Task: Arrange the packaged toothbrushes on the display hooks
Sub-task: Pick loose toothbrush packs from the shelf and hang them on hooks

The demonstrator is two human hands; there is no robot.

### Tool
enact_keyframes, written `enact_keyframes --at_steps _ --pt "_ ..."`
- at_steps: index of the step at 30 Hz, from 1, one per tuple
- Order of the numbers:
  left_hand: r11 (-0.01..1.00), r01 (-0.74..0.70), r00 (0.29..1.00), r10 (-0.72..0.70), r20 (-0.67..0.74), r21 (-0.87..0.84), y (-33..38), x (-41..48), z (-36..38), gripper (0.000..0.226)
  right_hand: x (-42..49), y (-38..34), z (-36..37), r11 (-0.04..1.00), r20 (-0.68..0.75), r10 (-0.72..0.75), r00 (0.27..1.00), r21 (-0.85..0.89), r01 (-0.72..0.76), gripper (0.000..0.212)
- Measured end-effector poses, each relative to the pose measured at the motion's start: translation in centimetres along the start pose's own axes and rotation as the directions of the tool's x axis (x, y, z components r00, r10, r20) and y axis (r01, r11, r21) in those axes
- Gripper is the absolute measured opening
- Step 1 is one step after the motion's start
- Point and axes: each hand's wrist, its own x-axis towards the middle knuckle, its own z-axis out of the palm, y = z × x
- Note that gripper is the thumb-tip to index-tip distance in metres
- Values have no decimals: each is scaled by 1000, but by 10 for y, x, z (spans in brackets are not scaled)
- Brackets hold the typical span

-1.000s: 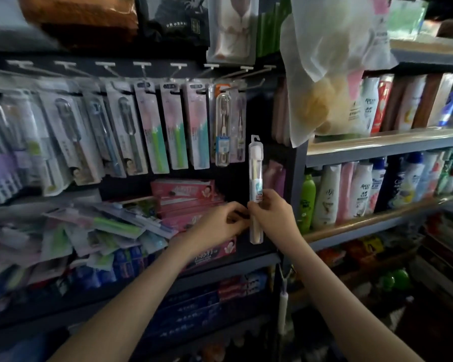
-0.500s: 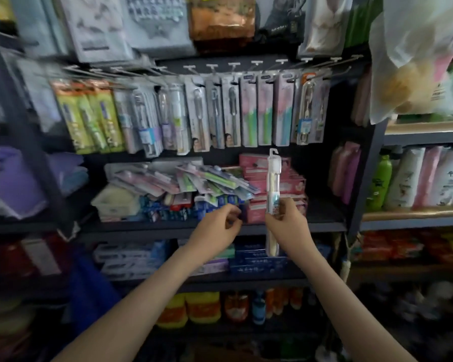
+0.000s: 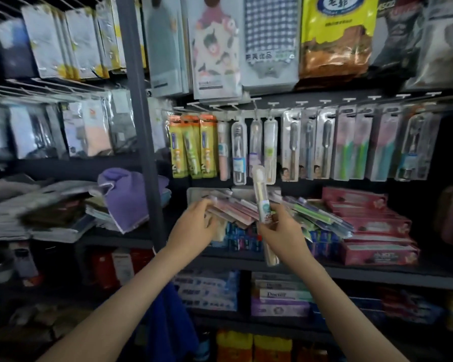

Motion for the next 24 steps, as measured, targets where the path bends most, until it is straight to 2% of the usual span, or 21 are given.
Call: enact_keyframes --at_steps 5,8,15,24 --pt "981 -121 991 127 -36 152 -74 63 -30 37 59 -26 66 999 -39 23 999 34 -22 36" --pt "971 -175 982 184 -37 164 -93 96 -27 42 84 -26 86 998 -97 61 993 34 -58 40" --pt "948 -296 954 289 73 115 -79 147 21 56 117 -6 71 984 -239 133 962 -83 -156 51" --pt "930 -367 927 364 94 8 -36 174 82 63 129 30 18 964 -383 151 911 -146 -221 58"
